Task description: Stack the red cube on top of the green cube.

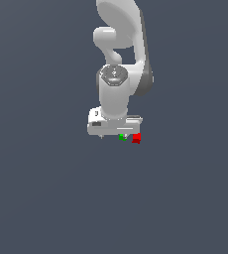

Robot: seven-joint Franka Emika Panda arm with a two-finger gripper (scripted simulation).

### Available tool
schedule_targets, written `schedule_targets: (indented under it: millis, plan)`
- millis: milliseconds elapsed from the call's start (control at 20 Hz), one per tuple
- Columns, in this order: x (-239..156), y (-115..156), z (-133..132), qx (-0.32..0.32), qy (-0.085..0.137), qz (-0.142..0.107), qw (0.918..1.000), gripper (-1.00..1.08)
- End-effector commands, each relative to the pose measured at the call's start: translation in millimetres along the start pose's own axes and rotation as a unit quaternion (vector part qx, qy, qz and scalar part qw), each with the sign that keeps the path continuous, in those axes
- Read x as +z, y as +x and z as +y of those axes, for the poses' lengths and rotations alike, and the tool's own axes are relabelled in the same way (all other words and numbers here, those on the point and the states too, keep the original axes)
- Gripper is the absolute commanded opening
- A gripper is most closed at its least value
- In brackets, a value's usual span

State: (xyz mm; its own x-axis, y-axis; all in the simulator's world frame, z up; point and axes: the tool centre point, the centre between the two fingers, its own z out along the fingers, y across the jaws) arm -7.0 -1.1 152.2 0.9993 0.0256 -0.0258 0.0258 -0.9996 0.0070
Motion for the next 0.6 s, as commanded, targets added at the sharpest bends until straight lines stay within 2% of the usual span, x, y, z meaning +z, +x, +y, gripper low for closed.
schedule_targets:
  millis: [0,300,550]
  plan:
    - [0,0,0,0.0,0.0,0.0,1.0,1.0]
    - [2,1,-4,-0.016,0.0,0.0,0.9999,1.0]
    - [7,2,-13,-0.055,0.0,0.001,0.9985,1.0]
